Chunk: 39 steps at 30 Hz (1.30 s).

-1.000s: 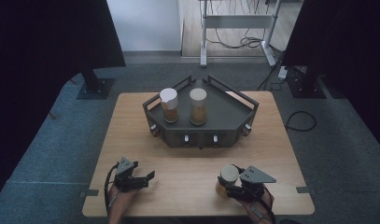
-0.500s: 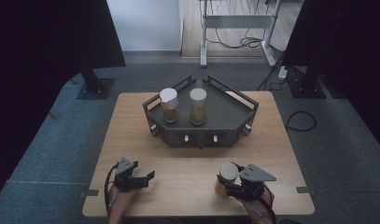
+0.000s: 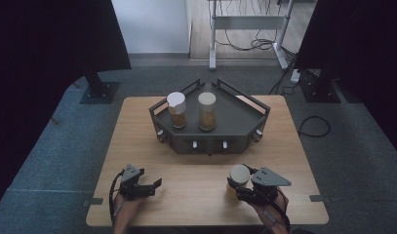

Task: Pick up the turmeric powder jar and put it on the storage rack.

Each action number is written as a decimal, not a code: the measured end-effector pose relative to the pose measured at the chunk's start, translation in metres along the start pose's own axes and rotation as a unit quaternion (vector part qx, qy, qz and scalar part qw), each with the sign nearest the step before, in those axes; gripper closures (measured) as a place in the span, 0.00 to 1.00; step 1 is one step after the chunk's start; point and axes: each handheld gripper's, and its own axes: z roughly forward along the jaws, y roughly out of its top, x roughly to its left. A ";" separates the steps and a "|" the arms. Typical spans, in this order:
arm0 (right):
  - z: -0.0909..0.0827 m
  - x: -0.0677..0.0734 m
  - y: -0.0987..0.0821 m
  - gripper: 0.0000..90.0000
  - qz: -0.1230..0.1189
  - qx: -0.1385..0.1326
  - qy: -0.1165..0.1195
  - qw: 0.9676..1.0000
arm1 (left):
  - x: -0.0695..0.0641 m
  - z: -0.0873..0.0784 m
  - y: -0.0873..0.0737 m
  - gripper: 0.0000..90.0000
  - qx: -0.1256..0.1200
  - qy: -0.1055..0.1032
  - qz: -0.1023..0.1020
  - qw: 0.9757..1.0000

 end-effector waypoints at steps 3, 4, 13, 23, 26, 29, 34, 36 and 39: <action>0.000 -0.001 0.003 0.37 -0.001 0.000 -0.001 1.000 | 0.000 0.000 0.000 0.09 0.000 0.000 0.001 1.000; -0.001 -0.001 0.004 0.37 -0.002 0.001 -0.001 1.000 | 0.000 0.000 0.000 0.09 0.000 0.000 0.001 1.000; -0.003 -0.005 0.012 0.37 -0.005 -0.003 -0.004 1.000 | 0.000 0.000 0.000 0.09 0.000 0.000 0.001 1.000; -0.003 -0.008 0.022 0.37 -0.006 -0.004 -0.009 1.000 | 0.000 0.000 0.001 0.09 0.002 0.000 0.000 1.000; -0.004 -0.009 0.025 0.37 -0.006 -0.006 -0.011 1.000 | 0.000 0.000 0.001 0.09 0.002 0.000 0.000 1.000; -0.004 -0.011 0.028 0.37 -0.006 -0.006 -0.012 1.000 | 0.000 0.000 0.001 0.09 0.002 -0.001 0.000 1.000; -0.003 -0.012 0.032 0.37 -0.005 -0.004 -0.015 1.000 | 0.001 0.001 0.001 0.09 0.004 -0.001 -0.001 1.000; -0.003 -0.012 0.033 0.37 -0.005 -0.003 -0.016 1.000 | 0.001 0.001 0.002 0.09 0.006 -0.002 -0.002 1.000; -0.002 -0.013 0.036 0.37 -0.005 -0.003 -0.018 1.000 | 0.001 0.001 0.003 0.09 0.009 -0.002 -0.003 1.000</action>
